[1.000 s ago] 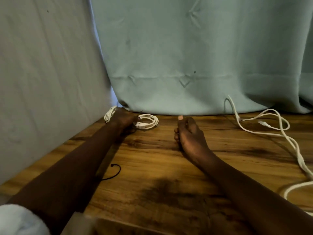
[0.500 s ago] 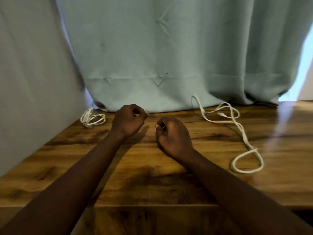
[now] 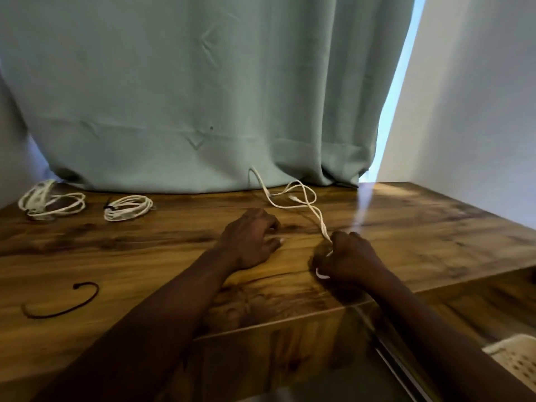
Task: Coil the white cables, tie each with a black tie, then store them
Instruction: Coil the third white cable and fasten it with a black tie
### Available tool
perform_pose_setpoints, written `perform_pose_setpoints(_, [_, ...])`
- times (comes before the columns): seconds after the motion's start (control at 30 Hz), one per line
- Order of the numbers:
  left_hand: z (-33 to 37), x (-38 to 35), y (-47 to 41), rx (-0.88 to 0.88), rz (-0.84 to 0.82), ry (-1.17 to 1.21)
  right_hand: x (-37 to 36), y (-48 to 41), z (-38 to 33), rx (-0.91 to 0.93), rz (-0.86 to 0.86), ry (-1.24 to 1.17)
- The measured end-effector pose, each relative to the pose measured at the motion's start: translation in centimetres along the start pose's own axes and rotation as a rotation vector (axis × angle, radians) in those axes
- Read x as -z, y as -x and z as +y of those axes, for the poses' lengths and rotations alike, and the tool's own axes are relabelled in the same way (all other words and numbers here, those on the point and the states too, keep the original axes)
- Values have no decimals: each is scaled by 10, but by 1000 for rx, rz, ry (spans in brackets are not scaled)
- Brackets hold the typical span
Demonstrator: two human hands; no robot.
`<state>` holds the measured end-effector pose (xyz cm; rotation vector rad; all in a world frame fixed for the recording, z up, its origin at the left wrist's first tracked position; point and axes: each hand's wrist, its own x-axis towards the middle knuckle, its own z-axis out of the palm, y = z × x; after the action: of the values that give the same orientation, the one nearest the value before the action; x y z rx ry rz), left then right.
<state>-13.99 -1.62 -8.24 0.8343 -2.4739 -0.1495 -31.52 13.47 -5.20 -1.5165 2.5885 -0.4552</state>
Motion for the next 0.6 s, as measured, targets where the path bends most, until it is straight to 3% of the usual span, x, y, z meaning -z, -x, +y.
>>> perform_pose_setpoints(0.17, [-5, 6, 10, 57, 173, 277, -12, -5, -31, 215, -13, -298])
perform_pose_setpoints(0.27, [-24, 16, 9, 219, 287, 228, -23, -12, -42, 275, -28, -265])
perform_pose_setpoints(0.4, [-51, 25, 6, 411, 344, 172, -30, -31, -45, 301, 79, -82])
perform_pose_setpoints(0.6, [-52, 14, -12, 276, 396, 89, -24, -91, -70, 272, 120, -122])
